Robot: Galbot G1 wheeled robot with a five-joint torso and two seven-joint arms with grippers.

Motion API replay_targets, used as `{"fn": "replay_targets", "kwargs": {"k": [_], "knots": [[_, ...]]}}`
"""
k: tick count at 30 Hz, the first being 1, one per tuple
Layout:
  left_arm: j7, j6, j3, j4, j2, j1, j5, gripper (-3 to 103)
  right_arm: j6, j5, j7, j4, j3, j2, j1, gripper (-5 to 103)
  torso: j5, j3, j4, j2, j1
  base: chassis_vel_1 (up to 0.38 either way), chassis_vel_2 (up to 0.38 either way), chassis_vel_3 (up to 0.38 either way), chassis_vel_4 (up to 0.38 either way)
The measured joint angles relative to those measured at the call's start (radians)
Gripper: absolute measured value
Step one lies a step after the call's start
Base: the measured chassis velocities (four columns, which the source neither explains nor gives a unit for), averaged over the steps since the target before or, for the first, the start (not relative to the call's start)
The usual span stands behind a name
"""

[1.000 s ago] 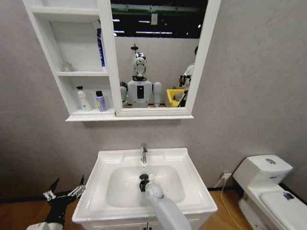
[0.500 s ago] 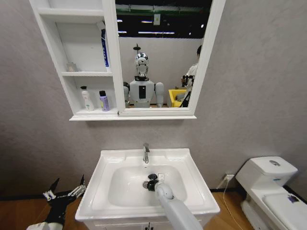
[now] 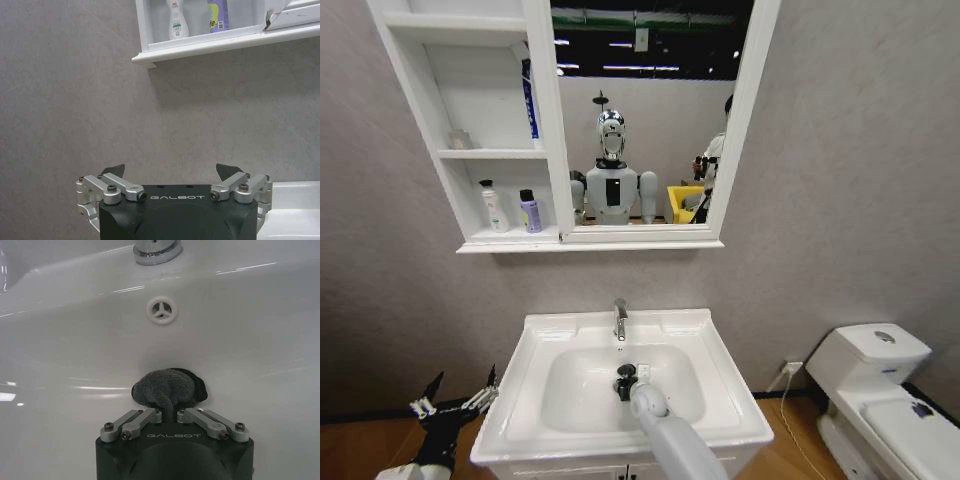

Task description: Move facial cleanser and shampoo from washbasin to cabinet, then wipe washbasin with towel.

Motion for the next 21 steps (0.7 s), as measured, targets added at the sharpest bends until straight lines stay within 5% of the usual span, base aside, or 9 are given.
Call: {"fn": "replay_targets", "kwargs": {"k": [15,21], "knots": [[0.0,0.0,0.0,0.0,0.0,0.0,0.0,100,-0.032,0.053,0.037,0.147,0.032,-0.099,-0.094,8,0.0013,0.0,0.0016,0.0,0.0,0.0,0.0,0.0,0.0],[0.0,0.0,0.0,0.0,0.0,0.0,0.0,100,-0.033,0.052,0.04,0.147,0.055,-0.11,-0.091,8,-0.0003,0.0,-0.0004,0.0,0.0,0.0,0.0,0.0,0.0]]}}
